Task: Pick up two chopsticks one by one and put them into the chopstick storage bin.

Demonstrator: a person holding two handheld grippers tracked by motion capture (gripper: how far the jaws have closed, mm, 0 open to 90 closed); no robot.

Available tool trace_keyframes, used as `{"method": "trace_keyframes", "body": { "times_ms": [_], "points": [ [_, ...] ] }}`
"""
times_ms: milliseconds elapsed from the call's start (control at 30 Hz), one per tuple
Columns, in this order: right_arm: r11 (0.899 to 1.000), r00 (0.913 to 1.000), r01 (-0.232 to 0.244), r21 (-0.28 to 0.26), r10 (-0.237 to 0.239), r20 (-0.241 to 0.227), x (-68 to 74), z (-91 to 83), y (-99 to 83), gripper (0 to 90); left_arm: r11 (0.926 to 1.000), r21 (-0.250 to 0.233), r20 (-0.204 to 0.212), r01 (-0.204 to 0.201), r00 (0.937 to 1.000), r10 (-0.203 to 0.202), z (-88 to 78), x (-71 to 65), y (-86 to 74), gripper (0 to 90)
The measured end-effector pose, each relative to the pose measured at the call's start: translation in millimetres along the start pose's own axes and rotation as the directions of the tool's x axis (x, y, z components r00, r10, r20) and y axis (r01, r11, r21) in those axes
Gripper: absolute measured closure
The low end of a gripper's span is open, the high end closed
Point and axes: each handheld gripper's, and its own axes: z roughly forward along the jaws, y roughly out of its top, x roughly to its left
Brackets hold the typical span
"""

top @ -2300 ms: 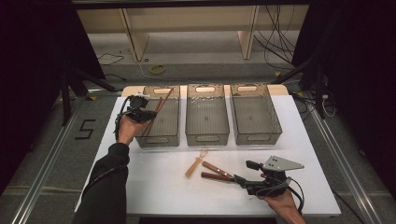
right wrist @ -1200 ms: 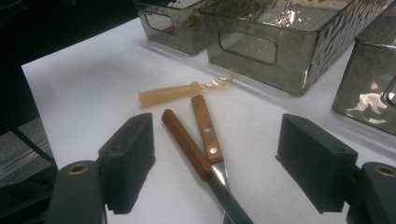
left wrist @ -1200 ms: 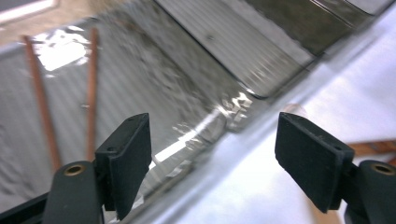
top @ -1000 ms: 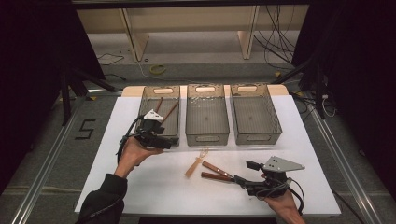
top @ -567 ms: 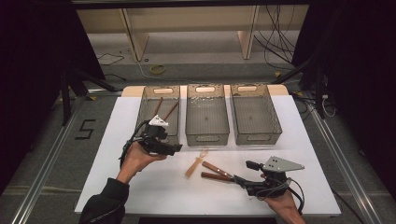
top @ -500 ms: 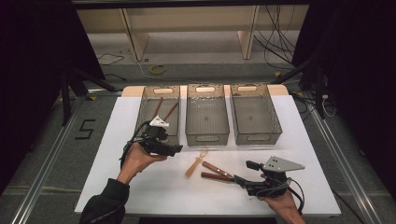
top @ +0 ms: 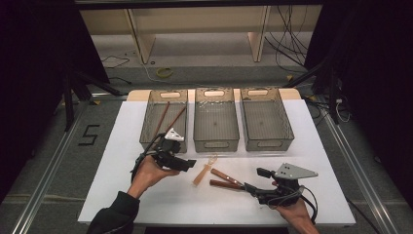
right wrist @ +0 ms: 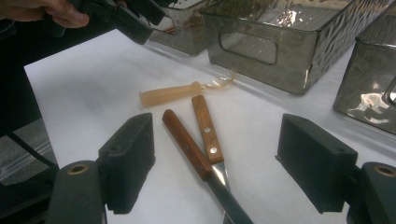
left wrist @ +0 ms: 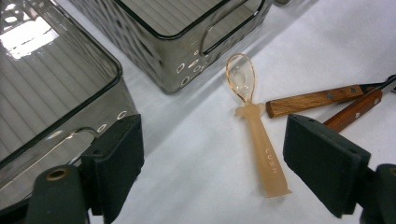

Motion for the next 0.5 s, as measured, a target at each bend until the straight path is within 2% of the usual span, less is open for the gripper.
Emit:
{"method": "trace_keyframes", "body": {
  "times_ms": [500],
  "points": [
    [1.000,1.0000,-0.003,0.007,0.003,0.002,-0.9,1.0,-0.3,28.0,0.9996,0.020,0.009,-0.019,0.9998,0.019,9.4,-12.7,-7.1,18.7]
  ]
}}
